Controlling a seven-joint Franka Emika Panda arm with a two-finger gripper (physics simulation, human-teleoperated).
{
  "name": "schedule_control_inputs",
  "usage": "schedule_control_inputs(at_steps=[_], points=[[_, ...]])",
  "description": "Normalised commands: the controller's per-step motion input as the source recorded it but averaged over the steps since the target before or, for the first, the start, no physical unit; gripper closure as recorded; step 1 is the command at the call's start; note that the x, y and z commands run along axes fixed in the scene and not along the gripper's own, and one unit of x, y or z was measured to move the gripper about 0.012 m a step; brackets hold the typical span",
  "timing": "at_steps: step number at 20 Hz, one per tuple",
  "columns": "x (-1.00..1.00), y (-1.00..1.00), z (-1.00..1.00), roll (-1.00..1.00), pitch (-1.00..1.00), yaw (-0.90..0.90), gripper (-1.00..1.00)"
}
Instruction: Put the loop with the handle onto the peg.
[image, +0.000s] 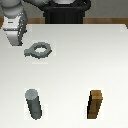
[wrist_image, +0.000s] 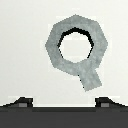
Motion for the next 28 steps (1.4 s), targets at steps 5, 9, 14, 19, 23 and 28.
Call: schedule_control_inputs(at_steps=[5,9,14,19,23,28], points=[[0.0,0.0,0.0,0.0,0.0,0.0,-1.0],[0.75,0.0,0.0,0.0,0.0,0.0,-1.0],[0.2,0.2,0.0,0.0,0.0,0.0,-1.0],[0.0,0.0,0.0,0.0,0.0,0.0,-1.0],[0.25,0.0,0.0,0.0,0.0,0.0,-1.0],[0.0,0.0,0.0,0.0,0.0,0.0,-1.0]])
